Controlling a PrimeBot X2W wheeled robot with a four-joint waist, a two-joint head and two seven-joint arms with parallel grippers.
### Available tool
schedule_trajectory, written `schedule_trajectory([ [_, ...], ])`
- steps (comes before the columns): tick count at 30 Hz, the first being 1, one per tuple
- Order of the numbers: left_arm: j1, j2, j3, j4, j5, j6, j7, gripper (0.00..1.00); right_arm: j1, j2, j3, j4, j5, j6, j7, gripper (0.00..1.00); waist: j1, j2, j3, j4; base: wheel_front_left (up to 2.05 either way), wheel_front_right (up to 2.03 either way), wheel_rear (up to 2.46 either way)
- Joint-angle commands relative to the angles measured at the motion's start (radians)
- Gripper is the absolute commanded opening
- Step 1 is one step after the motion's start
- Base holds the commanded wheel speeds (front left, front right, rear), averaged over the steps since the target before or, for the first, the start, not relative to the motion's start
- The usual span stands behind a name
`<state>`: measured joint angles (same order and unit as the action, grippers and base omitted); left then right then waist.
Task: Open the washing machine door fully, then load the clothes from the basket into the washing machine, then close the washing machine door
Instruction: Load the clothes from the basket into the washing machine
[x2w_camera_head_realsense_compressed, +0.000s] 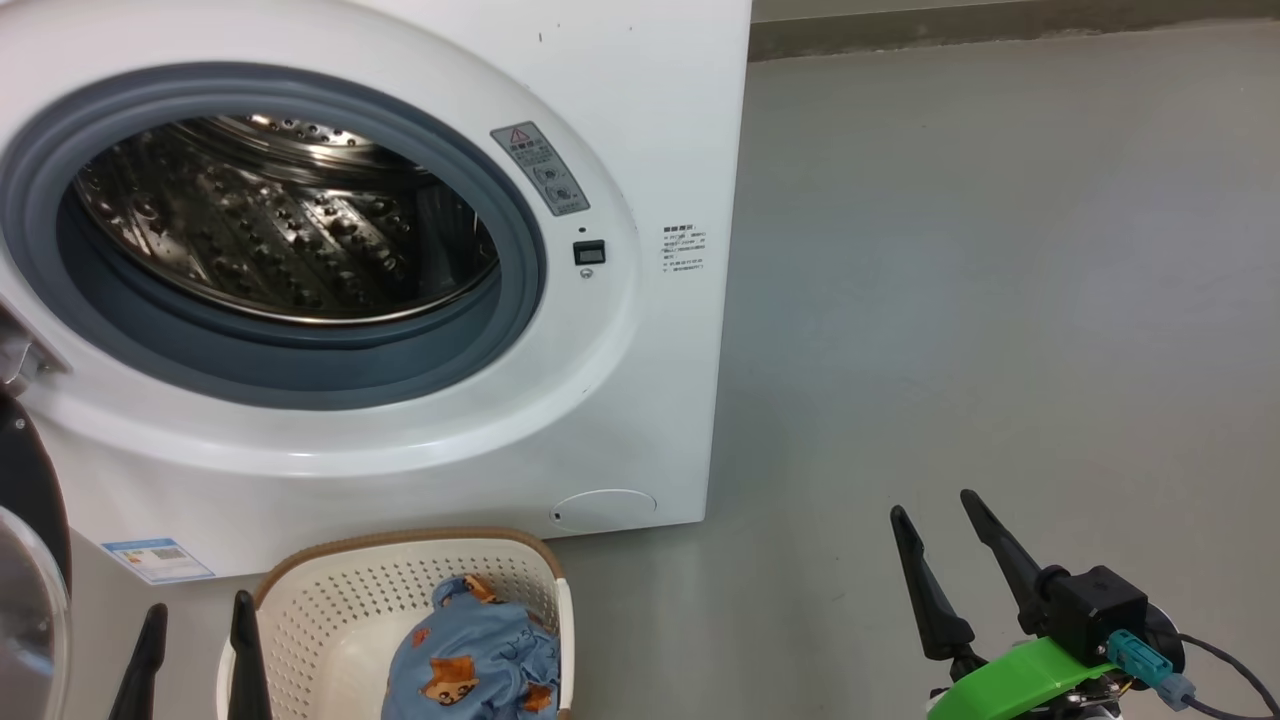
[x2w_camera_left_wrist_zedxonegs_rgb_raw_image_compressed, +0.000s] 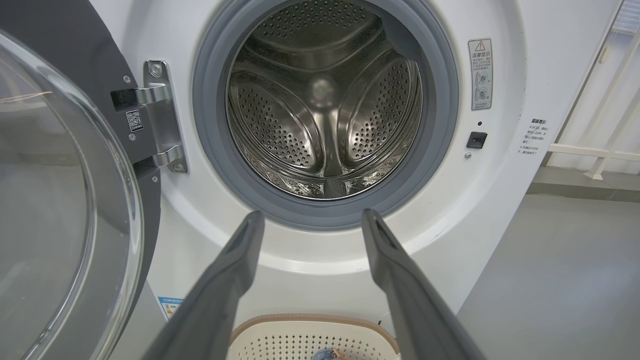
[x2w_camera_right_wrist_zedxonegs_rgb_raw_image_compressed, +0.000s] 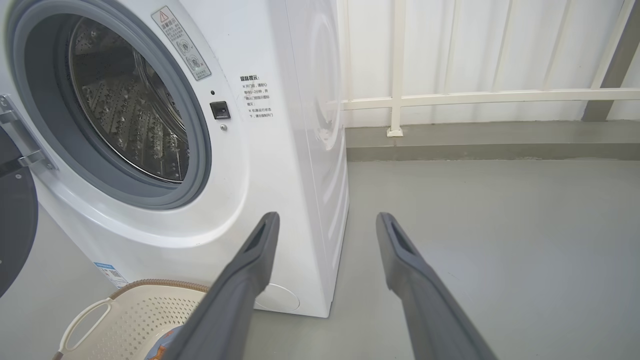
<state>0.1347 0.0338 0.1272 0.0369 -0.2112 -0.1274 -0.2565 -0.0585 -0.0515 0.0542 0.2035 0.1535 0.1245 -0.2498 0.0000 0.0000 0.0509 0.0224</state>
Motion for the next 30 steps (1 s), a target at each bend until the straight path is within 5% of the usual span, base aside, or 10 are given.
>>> schedule_trajectory([
  [1,-0.019,0.016,0.028,-0.021,0.007,0.0,-0.005,1.0,-0.017,0.001,0.029,-0.02,-0.005,0.006,-0.012,1.0,0.0,0.0,-0.001,0.0,0.0,0.0,0.0],
  [30,-0.055,0.016,-0.011,0.078,-0.057,-0.002,-0.005,1.0,-0.042,0.001,0.03,-0.007,0.022,0.006,-0.012,1.0,0.0,0.0,0.109,-0.015,0.0,0.0,0.0],
])
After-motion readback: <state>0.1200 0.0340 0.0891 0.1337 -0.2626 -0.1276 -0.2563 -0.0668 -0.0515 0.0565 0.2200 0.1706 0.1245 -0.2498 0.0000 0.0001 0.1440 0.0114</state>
